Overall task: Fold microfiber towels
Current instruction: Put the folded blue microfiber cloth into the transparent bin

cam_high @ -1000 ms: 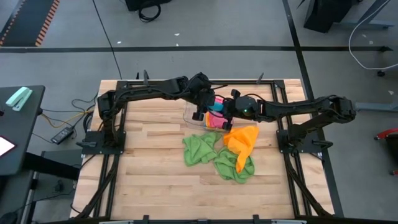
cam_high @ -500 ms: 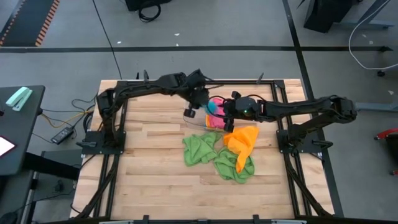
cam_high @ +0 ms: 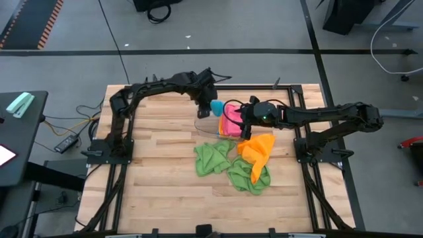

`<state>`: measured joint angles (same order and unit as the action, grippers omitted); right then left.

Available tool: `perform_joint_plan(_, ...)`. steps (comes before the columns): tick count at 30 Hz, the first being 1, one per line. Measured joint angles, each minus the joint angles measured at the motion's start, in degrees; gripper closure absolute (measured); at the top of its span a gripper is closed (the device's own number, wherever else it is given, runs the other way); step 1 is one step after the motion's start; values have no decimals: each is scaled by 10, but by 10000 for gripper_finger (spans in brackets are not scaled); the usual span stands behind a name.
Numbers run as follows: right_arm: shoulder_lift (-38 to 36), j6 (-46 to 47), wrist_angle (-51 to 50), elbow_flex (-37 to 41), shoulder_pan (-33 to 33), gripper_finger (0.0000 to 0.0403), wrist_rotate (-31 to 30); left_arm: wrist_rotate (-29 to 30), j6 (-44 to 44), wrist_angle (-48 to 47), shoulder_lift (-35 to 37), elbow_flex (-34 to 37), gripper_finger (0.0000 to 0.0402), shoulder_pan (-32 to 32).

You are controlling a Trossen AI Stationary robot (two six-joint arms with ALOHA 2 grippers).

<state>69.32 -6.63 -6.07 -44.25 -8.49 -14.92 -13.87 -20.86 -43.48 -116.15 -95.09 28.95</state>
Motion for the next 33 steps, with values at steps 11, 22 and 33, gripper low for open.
perform_joint_plan(11,0,0,2,0,0,162,0,100,37,-12,-27,-1,322,-35)
perform_joint_plan(22,0,0,16,0,1,162,0,-3,117,-40,-28,0,325,-20)
perform_joint_plan(33,0,-7,20,-5,17,162,0,4,147,-61,-28,0,323,-67)
